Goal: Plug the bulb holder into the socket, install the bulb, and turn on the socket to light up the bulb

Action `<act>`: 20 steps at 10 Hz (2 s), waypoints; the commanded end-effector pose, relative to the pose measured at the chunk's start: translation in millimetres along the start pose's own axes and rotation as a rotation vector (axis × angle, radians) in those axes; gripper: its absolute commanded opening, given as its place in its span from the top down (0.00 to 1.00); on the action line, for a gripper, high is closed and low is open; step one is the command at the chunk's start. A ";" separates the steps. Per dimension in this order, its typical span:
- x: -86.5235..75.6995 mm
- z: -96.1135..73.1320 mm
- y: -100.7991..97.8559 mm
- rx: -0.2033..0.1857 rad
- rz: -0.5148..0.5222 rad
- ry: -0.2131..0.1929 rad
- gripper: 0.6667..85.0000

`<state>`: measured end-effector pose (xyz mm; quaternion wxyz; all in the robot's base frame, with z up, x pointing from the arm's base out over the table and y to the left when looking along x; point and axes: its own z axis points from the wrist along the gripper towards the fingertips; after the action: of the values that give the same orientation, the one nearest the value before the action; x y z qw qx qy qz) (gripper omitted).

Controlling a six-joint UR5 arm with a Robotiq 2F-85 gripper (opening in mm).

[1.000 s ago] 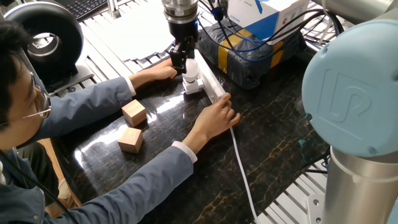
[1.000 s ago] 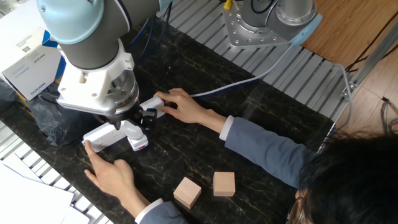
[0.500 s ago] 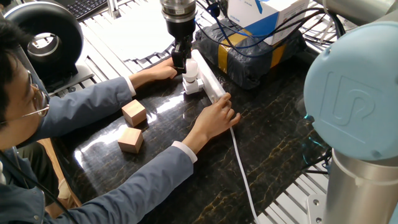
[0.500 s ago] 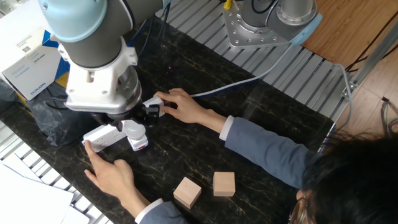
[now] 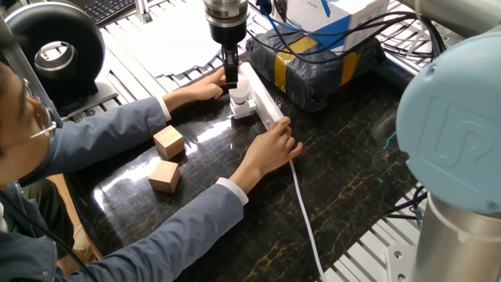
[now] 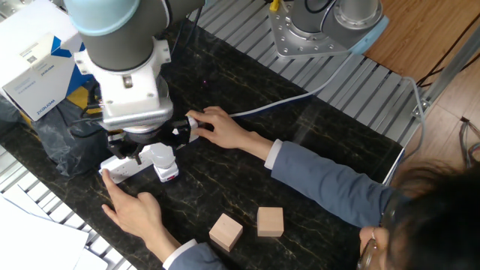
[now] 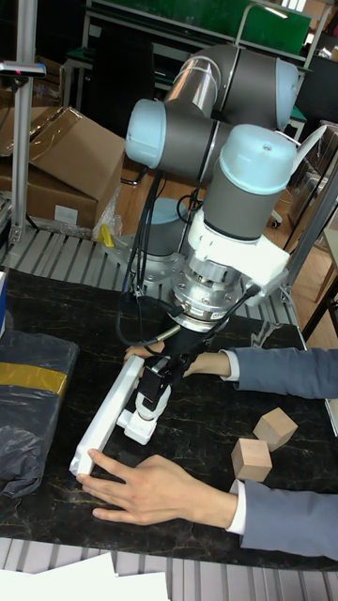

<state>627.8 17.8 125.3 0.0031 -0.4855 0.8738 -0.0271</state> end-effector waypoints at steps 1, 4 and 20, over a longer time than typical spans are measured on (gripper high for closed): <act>1.2 -0.4 7.3 0.001 -0.104 -0.037 0.27; 3.0 -0.3 8.0 0.000 -0.156 -0.043 0.27; 12.2 18.7 13.0 -0.062 -0.117 -0.040 0.64</act>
<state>611.2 12.9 105.7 0.0043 -0.5620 0.8271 0.0057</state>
